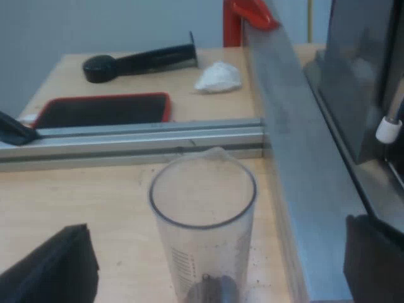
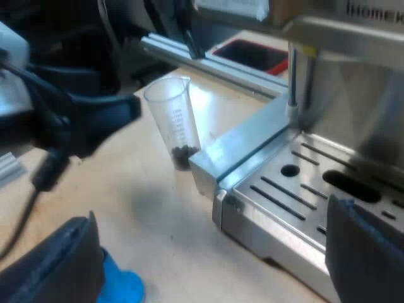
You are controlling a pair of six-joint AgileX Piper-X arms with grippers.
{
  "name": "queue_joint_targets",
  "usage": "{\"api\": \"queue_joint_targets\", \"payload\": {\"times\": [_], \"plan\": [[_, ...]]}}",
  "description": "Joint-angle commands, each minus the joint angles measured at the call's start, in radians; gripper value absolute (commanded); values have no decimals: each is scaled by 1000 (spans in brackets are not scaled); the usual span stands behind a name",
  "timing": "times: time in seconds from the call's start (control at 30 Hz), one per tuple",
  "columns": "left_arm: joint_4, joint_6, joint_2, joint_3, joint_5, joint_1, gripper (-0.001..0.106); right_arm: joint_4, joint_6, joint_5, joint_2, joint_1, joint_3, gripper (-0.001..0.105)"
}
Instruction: Pour the beans into the coffee machine
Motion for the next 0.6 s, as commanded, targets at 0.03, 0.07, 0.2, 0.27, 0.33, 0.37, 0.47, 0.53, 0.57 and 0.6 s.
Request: {"api": "queue_joint_targets", "payload": {"times": [0.03,0.07,0.2,0.27,0.33,0.37,0.47,0.53,0.57,0.6], "plan": [[-117,-15,106,-6,7,-2,81,-31,-7,4,-2,2,-5,74],[-117,-15,112,-6,7,-2,81,-30,-7,4,-2,2,-5,74],[-203,-15,244,-6,13,-2,82,-30,-7,4,-2,2,-5,74],[-234,-15,314,-6,49,-2,82,-30,-7,4,-2,2,-5,74],[-280,-15,369,-6,43,-2,82,-30,-7,4,-2,2,-5,74],[-312,-15,400,-6,36,-2,82,-30,-7,4,-2,2,-5,74],[-394,-15,474,-6,19,-2,82,-30,-7,4,-2,2,-5,74],[-439,-15,525,-8,19,-2,82,-30,-3,4,-2,2,-5,74],[-464,-15,555,-8,19,-2,82,-30,-3,4,-2,2,-5,74],[-499,-15,592,-10,19,-2,82,-30,-3,4,-2,2,-5,74]]}}
